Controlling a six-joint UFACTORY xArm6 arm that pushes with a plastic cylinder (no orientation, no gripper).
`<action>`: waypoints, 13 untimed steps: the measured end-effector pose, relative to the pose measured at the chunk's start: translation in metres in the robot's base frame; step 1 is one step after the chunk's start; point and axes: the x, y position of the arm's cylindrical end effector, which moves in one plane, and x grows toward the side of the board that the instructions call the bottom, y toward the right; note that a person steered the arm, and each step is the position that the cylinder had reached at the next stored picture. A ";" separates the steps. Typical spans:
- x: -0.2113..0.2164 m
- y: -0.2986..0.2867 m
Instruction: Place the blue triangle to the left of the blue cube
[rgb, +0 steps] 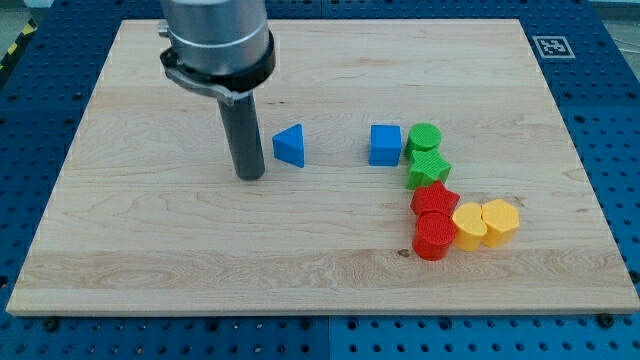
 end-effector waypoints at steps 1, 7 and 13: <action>-0.013 0.004; 0.000 0.078; -0.030 0.039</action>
